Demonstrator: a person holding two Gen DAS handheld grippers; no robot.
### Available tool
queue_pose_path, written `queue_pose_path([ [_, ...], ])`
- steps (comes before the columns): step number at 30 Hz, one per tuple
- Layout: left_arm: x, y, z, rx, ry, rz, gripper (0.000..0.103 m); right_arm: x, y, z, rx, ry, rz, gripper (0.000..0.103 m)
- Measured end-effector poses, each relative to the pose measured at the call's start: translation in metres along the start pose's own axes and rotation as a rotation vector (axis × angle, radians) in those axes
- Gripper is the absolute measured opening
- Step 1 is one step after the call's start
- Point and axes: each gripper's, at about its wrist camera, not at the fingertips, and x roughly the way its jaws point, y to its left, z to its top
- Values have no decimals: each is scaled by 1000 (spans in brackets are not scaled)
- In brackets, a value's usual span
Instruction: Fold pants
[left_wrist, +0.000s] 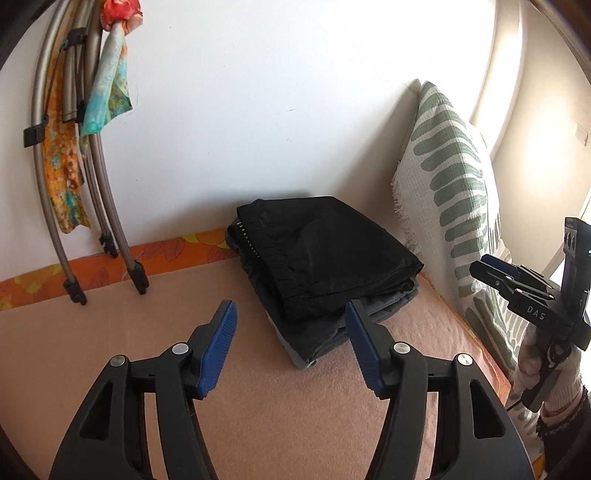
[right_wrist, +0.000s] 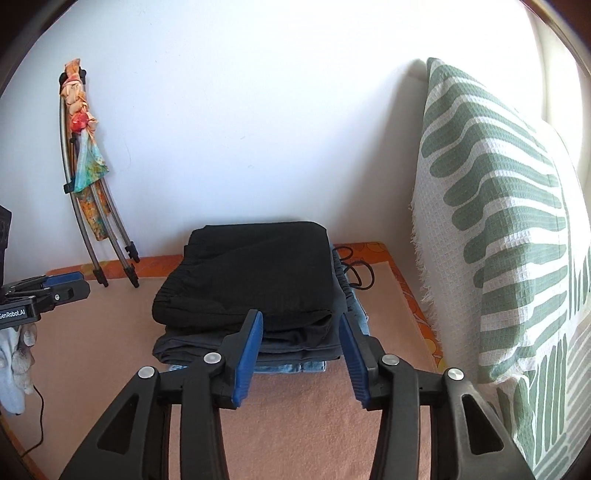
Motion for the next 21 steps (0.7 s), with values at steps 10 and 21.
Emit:
queue_pose_path([
  [10, -83, -23, -31, 60, -75, 34, 77, -91, 63, -21, -15, -112, -54, 86],
  [21, -129, -28, -78, 49, -123, 71, 82, -126, 106, -61, 40, -145, -83, 100],
])
